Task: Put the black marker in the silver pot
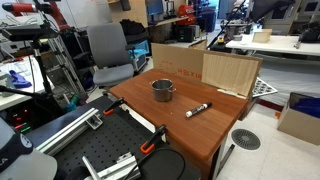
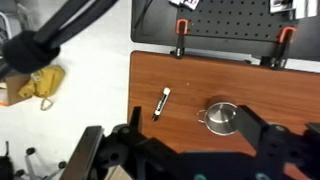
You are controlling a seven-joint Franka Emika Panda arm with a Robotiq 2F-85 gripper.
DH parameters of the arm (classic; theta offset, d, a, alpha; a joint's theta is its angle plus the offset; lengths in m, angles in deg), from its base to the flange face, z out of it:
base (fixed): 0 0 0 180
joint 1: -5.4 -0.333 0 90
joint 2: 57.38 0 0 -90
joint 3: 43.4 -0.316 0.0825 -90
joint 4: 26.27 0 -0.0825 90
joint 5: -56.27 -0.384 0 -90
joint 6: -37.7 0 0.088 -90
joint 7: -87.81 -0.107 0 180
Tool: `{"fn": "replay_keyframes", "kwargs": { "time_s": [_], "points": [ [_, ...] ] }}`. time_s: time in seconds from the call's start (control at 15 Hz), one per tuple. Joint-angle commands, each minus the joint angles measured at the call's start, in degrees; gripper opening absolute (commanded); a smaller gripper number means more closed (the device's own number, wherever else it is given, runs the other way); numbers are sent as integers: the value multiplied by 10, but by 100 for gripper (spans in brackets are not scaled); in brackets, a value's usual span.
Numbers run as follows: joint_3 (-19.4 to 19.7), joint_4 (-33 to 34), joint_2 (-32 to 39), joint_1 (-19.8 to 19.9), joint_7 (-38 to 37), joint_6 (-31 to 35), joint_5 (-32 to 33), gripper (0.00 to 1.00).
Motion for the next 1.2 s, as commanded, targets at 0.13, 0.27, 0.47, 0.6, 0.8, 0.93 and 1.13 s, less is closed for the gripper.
{"fn": "replay_keyframes", "kwargs": {
  "time_s": [0.13, 0.27, 0.47, 0.6, 0.8, 0.93, 1.13],
  "points": [
    [41, 21, 60, -1, 12, 36, -38, 100],
    [58, 28, 86, -1, 23, 67, -60, 100],
    [75, 36, 130, 0, 54, 106, -89, 100],
    [83, 36, 162, 1, 73, 134, -106, 100],
    [85, 48, 225, 5, 74, 179, -137, 100],
    [85, 61, 266, 8, 75, 207, -160, 100],
    [79, 91, 332, 14, 78, 237, -199, 100]
  ]
}}
